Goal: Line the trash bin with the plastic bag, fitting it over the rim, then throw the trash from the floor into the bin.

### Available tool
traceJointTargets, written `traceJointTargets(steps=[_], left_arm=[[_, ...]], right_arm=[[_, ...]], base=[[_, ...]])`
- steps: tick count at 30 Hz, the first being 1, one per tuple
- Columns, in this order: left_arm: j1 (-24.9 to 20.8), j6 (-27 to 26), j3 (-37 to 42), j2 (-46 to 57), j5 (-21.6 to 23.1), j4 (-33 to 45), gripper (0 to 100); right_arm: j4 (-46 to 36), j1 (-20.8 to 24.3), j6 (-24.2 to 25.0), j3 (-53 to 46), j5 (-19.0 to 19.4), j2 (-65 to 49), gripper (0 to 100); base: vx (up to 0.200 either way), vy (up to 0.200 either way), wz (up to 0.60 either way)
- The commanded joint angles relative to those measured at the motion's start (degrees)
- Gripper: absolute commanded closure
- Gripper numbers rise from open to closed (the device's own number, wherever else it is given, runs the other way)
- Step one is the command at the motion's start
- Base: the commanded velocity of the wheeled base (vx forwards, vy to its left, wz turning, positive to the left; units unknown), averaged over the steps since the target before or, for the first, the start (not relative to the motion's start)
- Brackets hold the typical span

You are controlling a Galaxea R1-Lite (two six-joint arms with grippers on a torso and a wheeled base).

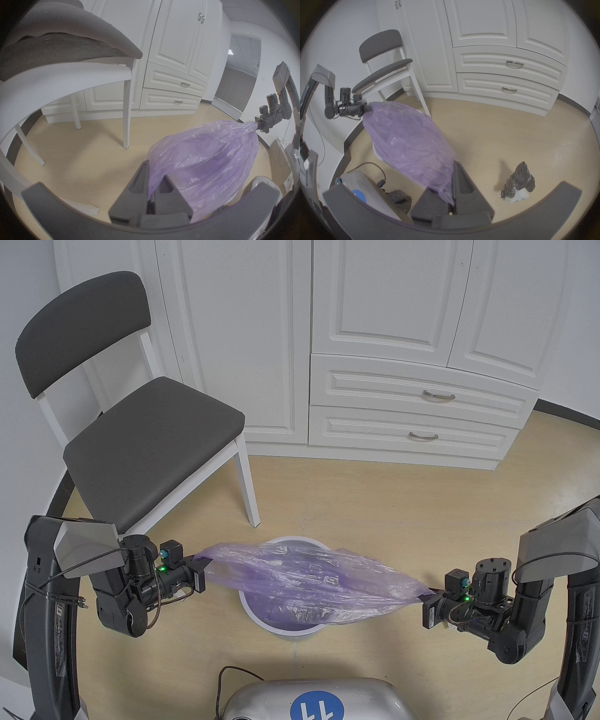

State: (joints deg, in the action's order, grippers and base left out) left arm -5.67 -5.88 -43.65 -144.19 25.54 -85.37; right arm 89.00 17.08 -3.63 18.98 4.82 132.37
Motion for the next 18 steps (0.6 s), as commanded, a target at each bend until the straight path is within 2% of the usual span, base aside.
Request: traceJointTargets(steps=[1, 12, 18], left_arm=[[0.0, -1.0, 0.0, -0.8, 0.0, 0.1, 100], [-0.7, -1.4, -1.8, -1.2, -0.5, -0.5, 100], [-4.4, -1.3, -1.7, -3.9, -0.9, -2.1, 100]], right_arm=[[1.0, 0.1, -1.4, -1.4, 0.7, 1.2, 100], [1.0, 0.3, -1.1, 1.4, 0.3, 0.5, 100], [1.0, 1.8, -0.2, 1.8, 0.3, 1.6, 100]], base=[[0.0, 0.0, 0.0], [0.0, 0.0, 0.0], [0.0, 0.0, 0.0]])
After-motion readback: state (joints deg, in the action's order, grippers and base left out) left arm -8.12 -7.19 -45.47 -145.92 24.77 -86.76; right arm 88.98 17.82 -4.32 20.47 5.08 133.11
